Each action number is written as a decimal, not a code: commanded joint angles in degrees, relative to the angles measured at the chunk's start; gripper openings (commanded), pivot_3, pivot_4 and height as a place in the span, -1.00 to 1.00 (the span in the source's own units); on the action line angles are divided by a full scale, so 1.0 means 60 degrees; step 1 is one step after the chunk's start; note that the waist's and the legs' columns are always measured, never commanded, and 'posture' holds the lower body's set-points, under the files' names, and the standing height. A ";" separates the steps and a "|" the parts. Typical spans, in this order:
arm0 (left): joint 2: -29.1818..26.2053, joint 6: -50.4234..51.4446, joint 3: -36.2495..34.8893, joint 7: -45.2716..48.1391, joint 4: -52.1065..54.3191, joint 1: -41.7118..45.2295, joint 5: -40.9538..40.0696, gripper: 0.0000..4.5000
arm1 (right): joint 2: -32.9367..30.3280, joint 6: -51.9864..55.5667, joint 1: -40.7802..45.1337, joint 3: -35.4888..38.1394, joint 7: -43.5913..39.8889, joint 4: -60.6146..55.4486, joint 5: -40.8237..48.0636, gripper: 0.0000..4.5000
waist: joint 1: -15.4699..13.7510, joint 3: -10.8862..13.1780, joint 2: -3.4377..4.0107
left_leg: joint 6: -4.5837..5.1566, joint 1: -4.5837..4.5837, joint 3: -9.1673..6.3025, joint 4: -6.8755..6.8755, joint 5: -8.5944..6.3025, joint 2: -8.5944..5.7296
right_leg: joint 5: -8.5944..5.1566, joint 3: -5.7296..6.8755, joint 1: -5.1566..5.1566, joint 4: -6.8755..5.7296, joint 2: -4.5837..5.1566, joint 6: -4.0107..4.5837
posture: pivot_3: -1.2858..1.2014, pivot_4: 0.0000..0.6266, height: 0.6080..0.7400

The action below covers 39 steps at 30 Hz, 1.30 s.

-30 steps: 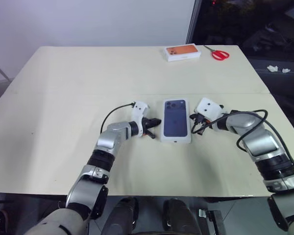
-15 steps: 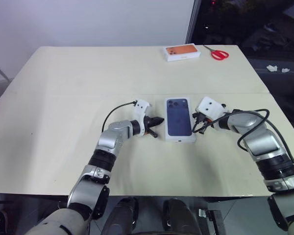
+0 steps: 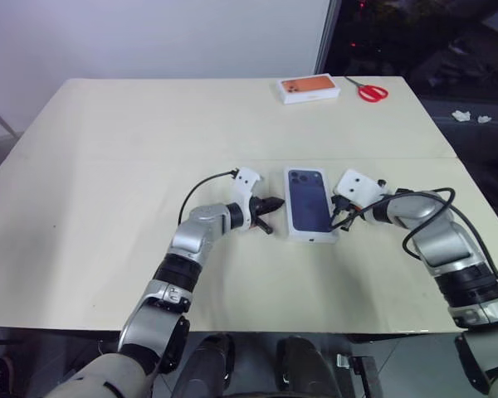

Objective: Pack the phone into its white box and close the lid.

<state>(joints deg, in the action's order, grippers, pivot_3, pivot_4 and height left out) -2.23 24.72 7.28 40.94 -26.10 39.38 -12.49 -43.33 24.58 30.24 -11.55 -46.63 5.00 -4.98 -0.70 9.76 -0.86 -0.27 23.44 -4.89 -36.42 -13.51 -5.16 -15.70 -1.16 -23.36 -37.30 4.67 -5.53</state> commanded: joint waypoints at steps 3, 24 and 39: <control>-0.0036 -0.0033 0.0025 0.0061 0.0304 -0.0093 -0.0044 -1.00 | -0.0059 -0.0292 0.0031 -0.0014 -0.0105 -0.0239 -0.0223 -0.98 | 0.0002 0.0000 0.0000 | -0.0001 0.0000 0.0000 0.0000 0.0001 0.0000 | 0.0000 0.0000 0.0000 -0.0001 -0.0001 0.0000 | 0.03 -0.52 1.00; 0.0535 -0.0985 0.0515 0.0212 -0.2817 0.1572 0.0867 -1.00 | 0.0534 0.0242 0.0092 -0.0518 -0.1109 -0.0144 0.0424 -0.98 | 0.0001 -0.0002 -0.0003 | -0.0022 0.0009 0.0009 -0.0012 0.0013 -0.0008 | -0.0001 0.0003 -0.0001 0.0001 -0.0009 -0.0002 | 0.03 -0.52 1.00; -0.1339 0.0249 -0.0516 0.1454 0.1399 -0.0433 -0.0502 -0.44 | 0.0308 0.2346 -0.0271 0.1218 -0.1894 -0.2007 0.2875 -0.42 | 0.0240 -0.0082 -0.0030 | 0.0028 -0.0148 -0.0010 0.0037 -0.0027 0.0014 | -0.0033 -0.0014 0.0148 0.0026 0.0006 -0.0048 | 0.03 -0.52 1.00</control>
<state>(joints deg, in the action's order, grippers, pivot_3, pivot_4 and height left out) -9.39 26.12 7.49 50.70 -21.21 36.04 -13.34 -41.67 38.84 26.21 -7.40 -59.08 -6.38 10.61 0.74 9.27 -1.04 -0.12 22.58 -4.93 -36.19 -13.67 -5.07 -15.89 -1.26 -22.54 -37.18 4.71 -5.81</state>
